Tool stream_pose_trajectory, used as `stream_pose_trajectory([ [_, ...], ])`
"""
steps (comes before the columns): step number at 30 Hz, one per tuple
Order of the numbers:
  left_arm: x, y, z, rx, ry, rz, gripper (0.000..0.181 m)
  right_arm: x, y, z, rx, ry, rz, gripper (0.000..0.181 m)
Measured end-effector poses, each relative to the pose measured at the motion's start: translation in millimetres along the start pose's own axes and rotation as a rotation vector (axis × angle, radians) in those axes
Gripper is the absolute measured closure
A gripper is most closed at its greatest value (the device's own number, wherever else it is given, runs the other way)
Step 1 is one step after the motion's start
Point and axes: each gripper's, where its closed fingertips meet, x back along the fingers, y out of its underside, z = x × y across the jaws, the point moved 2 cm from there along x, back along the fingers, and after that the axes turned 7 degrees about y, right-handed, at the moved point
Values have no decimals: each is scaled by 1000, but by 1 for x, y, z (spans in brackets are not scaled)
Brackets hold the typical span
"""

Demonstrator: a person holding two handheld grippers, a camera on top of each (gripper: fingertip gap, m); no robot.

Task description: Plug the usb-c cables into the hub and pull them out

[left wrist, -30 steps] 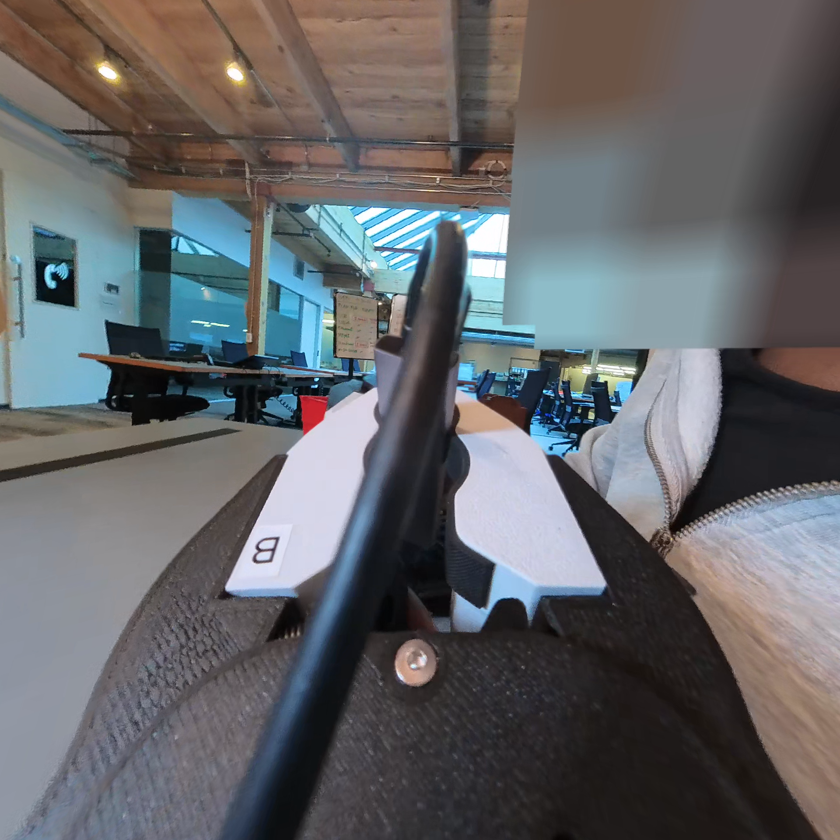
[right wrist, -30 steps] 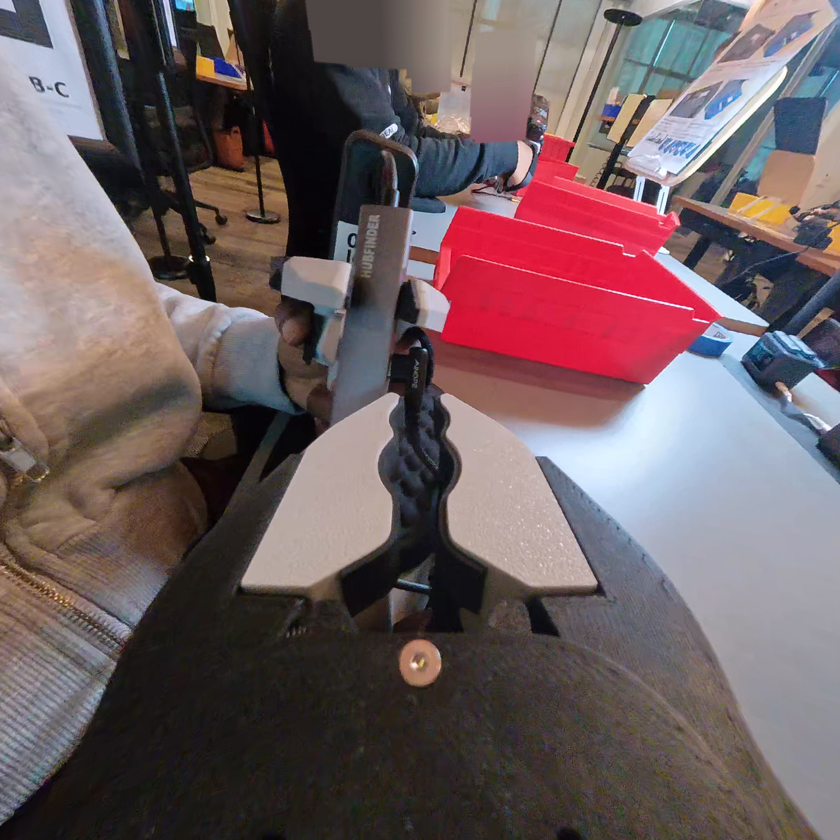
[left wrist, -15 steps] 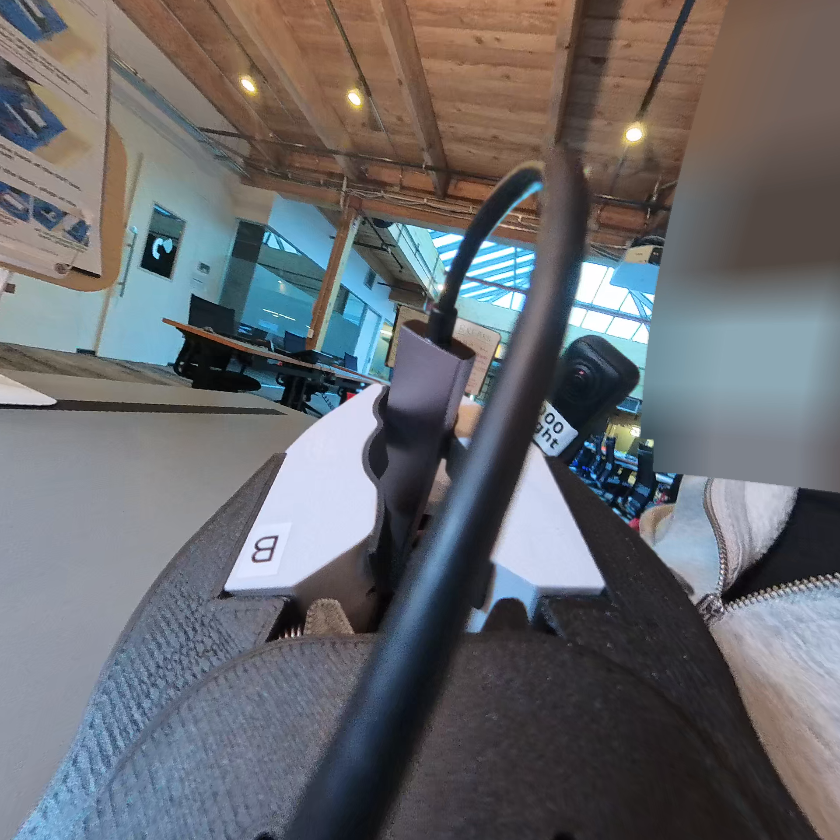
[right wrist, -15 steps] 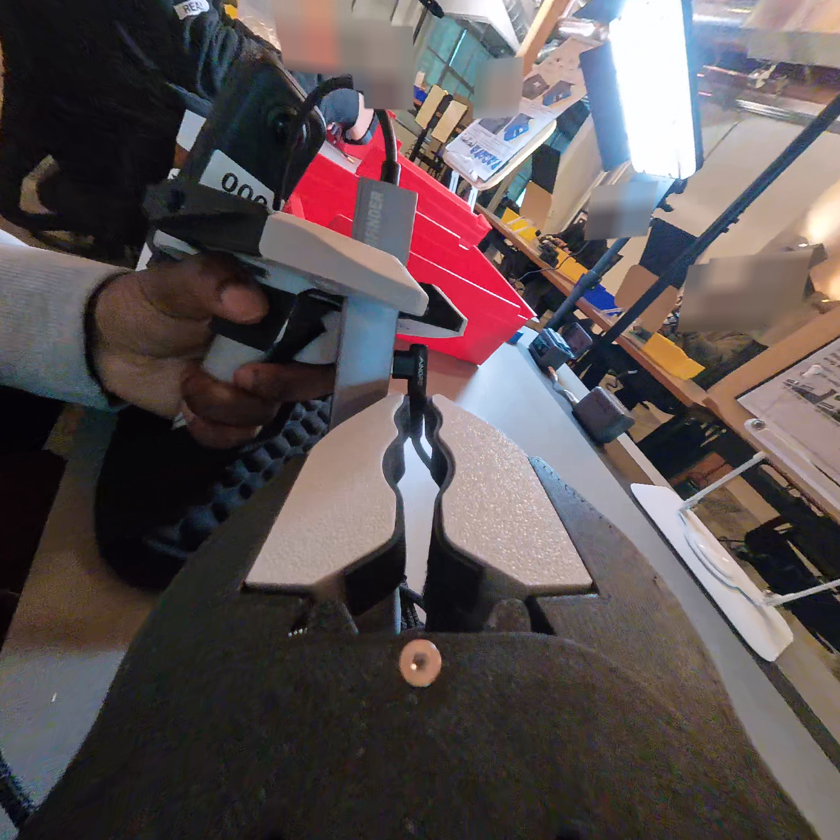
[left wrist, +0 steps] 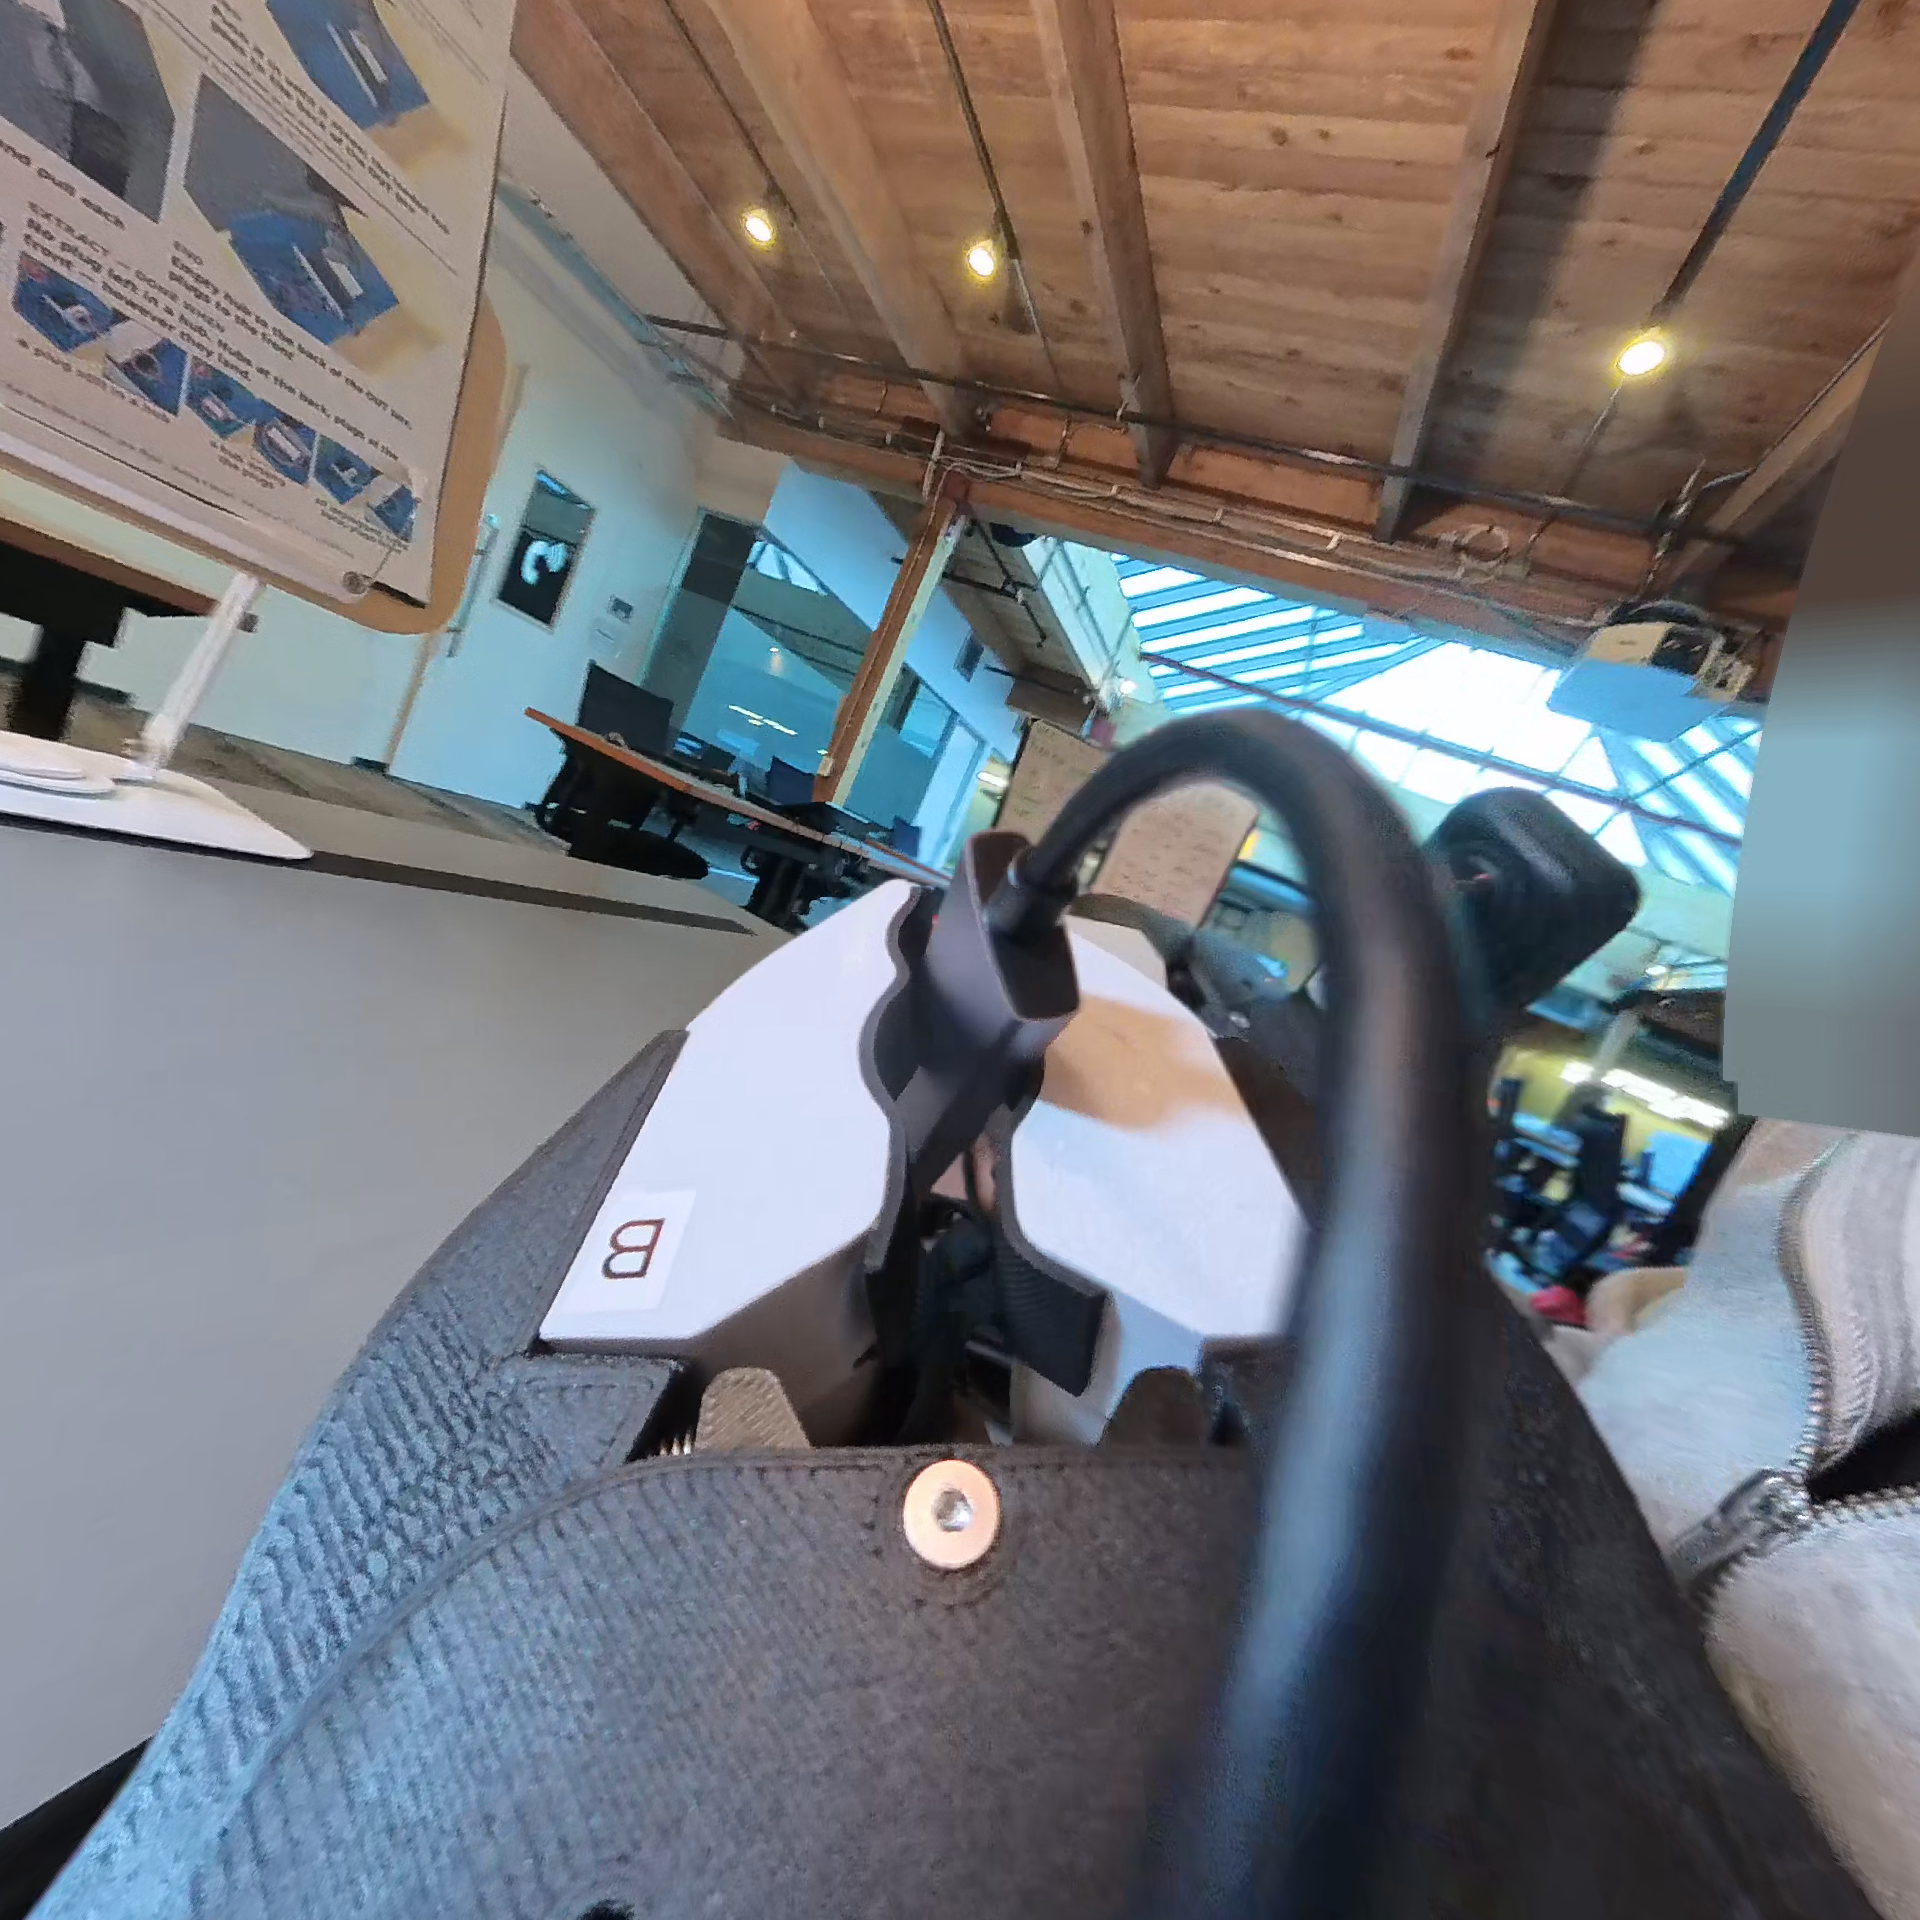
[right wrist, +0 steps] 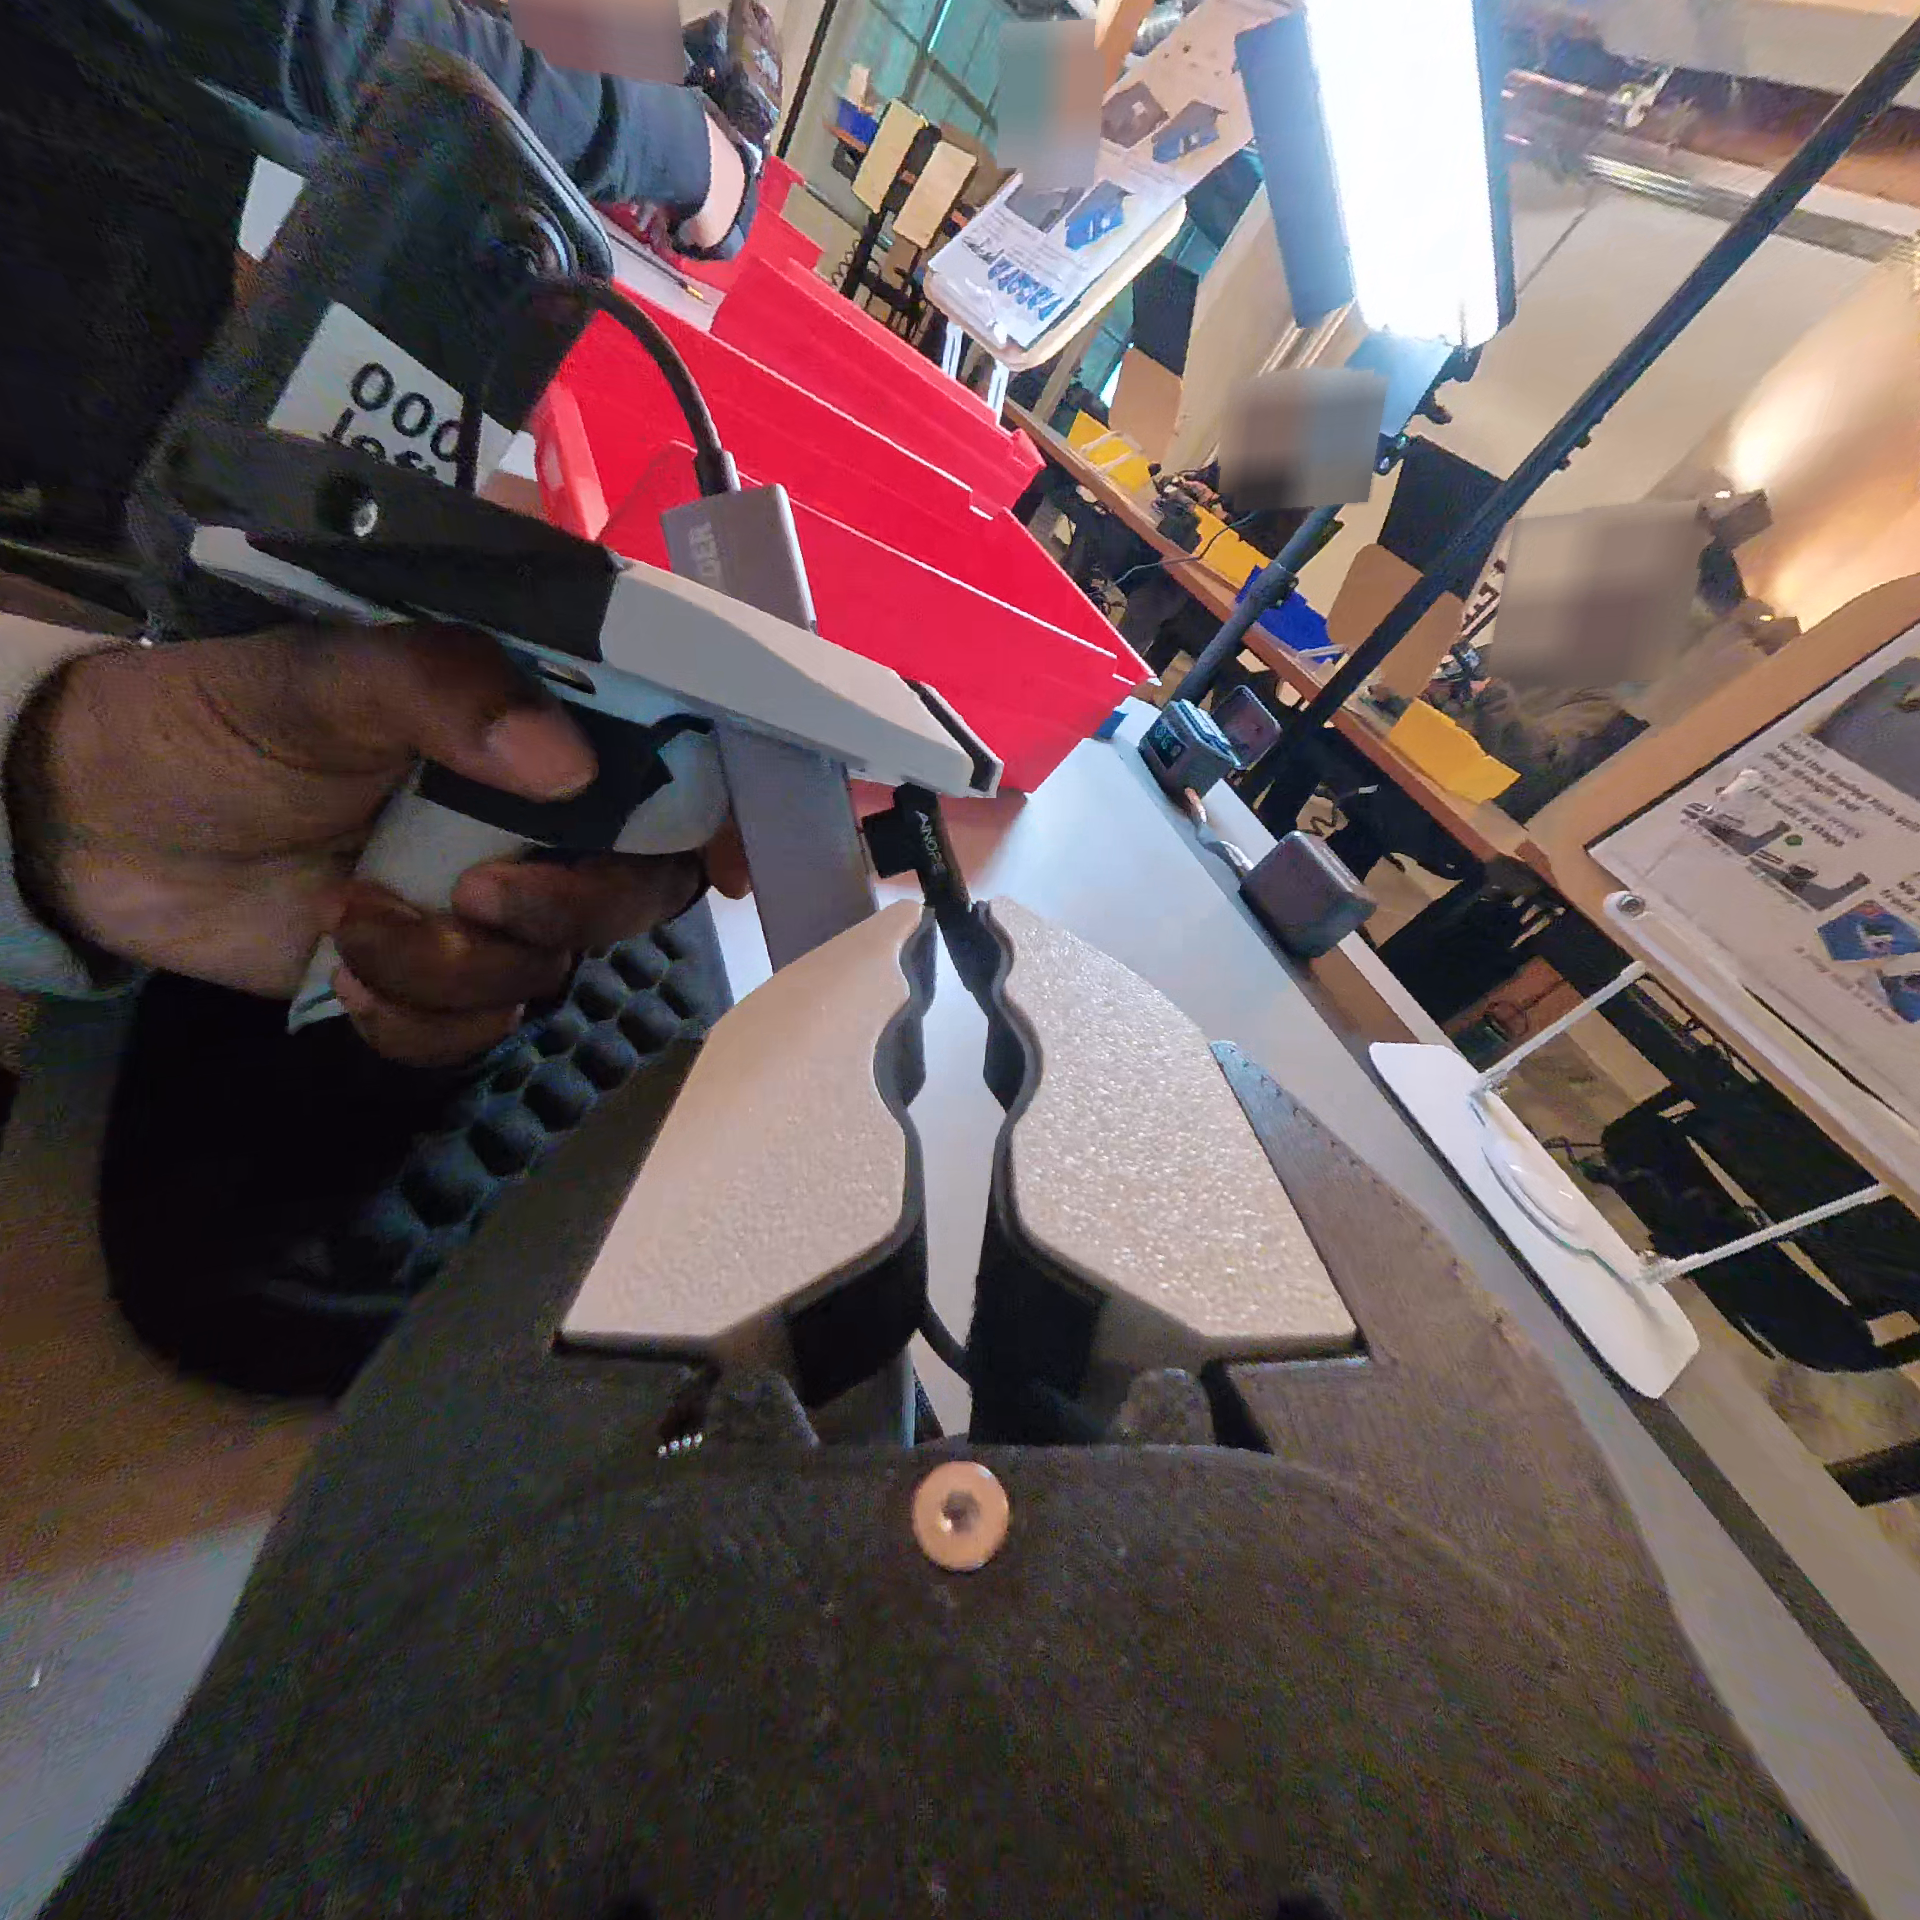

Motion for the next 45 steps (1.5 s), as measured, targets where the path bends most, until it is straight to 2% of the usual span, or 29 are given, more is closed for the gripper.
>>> stream_pose_trajectory([
  [3, -2, 3, -1, -77, -60, -31, 169, 1, 2, 1, 10, 51, -21, 175],
  [6, -2, 4, -6, -69, -107, -44, 167, -2, 5, 3, -27, 80, -40, 175],
  [9, -2, 5, -11, -63, -149, -54, 164, -5, 9, 5, 35, 132, -68, 175],
  [13, -4, 8, -12, -70, -169, -76, 163, -5, 12, 7, -20, 149, -85, 176],
  [14, -3, 8, -13, -72, -174, -78, 160, -5, 13, 8, -27, 159, -91, 181],
  [15, -3, 11, -10, -71, -157, -94, 174, 4, 18, 49, 16, 437, -104, 181],
  [16, -4, 17, 3, -73, -72, -130, 170, 23, 27, 95, 44, 644, -142, 181],
  [17, -3, 16, 9, -135, -85, -135, 174, 35, 33, 119, -87, 626, -129, 181],
  [18, -2, 12, 7, -165, -127, -112, 170, 40, 27, 122, -239, 499, -53, 181],
  [19, -2, 8, 2, -123, -131, -87, 173, 42, 19, 114, -268, 398, -26, 181],
  [22, 0, 2, -14, 48, -98, -25, 175, 35, 22, 83, -131, 307, -113, 181],
  [27, 3, -1, -10, 29, -76, 4, 174, 23, 31, 61, -155, 237, -81, 181],
  [30, 5, -4, -12, 73, -60, 32, 173, 30, 31, 71, -179, 297, -61, 181],
  [32, 6, -4, -12, 86, -47, 38, 167, 32, 31, 75, -240, 295, -42, 181],
  [36, 7, -5, -11, 82, -39, 49, 170, 37, 33, 79, -323, 293, -8, 181],
  [45, 5, -4, -16, 79, -84, 23, 173, 30, 33, 67, -275, 250, -28, 181],
])
